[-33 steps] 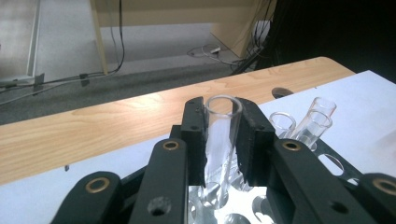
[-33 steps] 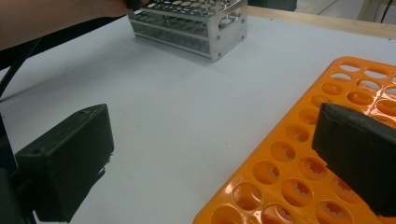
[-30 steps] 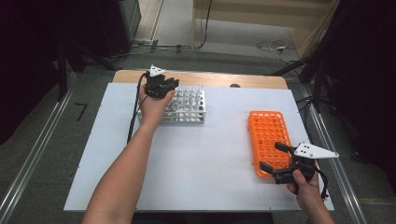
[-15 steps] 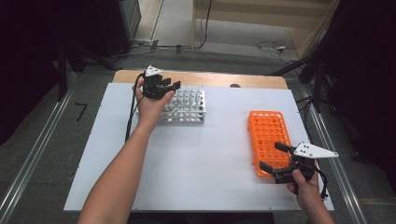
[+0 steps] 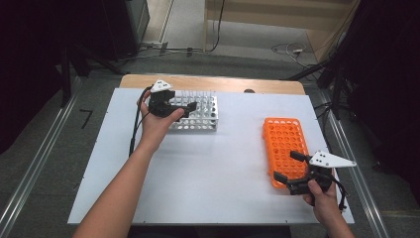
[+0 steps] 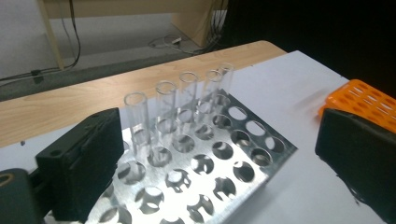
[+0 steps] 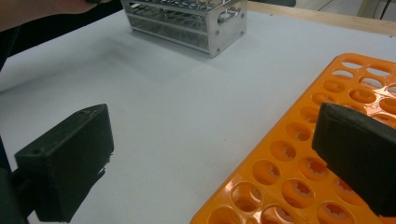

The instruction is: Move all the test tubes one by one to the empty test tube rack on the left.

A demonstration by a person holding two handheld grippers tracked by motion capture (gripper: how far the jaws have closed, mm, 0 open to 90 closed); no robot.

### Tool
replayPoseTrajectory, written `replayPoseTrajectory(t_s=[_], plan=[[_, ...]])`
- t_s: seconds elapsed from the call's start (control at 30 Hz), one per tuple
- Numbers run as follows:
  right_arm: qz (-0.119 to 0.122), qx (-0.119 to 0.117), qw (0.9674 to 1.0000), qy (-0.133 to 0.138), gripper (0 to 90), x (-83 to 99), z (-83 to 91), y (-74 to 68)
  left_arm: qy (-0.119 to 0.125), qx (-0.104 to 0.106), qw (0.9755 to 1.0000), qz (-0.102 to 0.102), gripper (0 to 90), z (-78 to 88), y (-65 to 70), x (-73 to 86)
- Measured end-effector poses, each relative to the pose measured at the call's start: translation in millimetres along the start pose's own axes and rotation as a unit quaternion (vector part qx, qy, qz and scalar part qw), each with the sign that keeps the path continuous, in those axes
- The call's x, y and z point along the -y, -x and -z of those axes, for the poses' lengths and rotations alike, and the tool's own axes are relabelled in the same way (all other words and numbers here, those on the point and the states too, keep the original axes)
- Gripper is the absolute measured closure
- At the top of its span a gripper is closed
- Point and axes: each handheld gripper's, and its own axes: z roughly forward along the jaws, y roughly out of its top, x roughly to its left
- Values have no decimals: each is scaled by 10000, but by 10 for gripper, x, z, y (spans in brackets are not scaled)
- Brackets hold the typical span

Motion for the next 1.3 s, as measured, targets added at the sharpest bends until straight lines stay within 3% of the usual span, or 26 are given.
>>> replayPoseTrajectory(t_s=[0.17,0.57,0.7,1.3], plan=[[19,18,10000,-18,0,1,-9,-4,34,71,9999,-110,0,157,93,56],[1,59,9999,-84,0,19,-38,5,220,270,9993,-103,0,562,294,296],[-9,68,9999,-92,0,23,-43,11,287,131,9991,-288,0,708,370,378],[-31,130,9998,-129,0,41,-44,24,526,89,9985,-140,0,1232,532,845]])
